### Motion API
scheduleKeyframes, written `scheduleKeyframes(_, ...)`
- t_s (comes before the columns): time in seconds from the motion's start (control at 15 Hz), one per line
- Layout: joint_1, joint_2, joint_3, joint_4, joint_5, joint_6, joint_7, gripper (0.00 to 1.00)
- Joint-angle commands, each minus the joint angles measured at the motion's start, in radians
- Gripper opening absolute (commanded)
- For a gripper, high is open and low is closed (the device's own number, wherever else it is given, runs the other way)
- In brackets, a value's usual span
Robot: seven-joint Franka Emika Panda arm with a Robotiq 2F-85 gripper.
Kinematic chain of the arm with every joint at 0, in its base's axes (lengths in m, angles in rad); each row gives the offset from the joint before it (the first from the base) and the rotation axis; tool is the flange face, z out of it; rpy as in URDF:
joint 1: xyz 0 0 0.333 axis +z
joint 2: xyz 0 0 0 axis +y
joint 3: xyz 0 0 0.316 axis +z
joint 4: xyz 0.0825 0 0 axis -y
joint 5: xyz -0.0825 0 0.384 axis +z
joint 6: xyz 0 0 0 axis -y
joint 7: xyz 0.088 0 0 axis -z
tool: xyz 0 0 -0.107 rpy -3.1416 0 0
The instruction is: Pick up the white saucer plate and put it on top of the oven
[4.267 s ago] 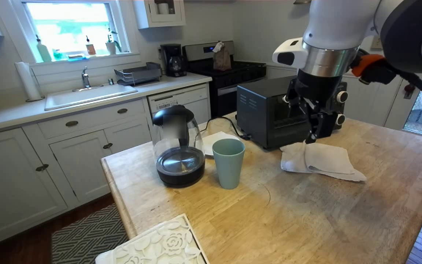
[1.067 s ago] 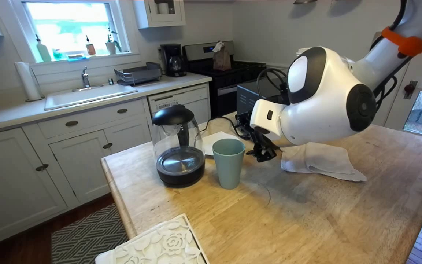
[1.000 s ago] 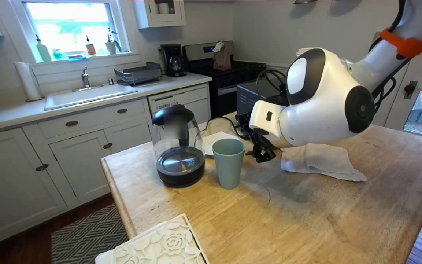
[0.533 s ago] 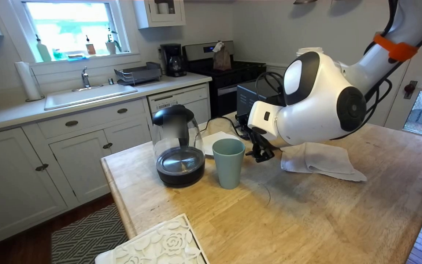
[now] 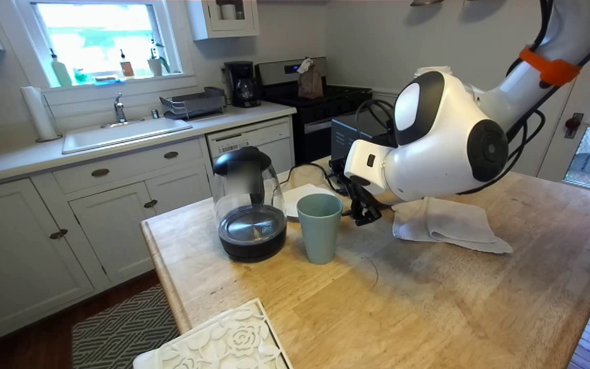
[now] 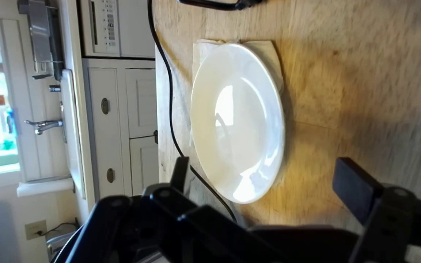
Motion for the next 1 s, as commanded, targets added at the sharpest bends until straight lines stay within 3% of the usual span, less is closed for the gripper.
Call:
scheduleKeyframes(0.0, -0.014, 0.045, 0.006, 0.068, 0.006, 0.018, -0.02, 1.0)
scheduleKeyframes(0.67, -0.032, 0.202, 0.008, 0.2, 0.006, 0.031, -0.073, 0.98)
scheduleKeyframes(0.93, -0.015, 0.233, 0.044, 0.265, 0.004, 0.043, -0.118, 0.71)
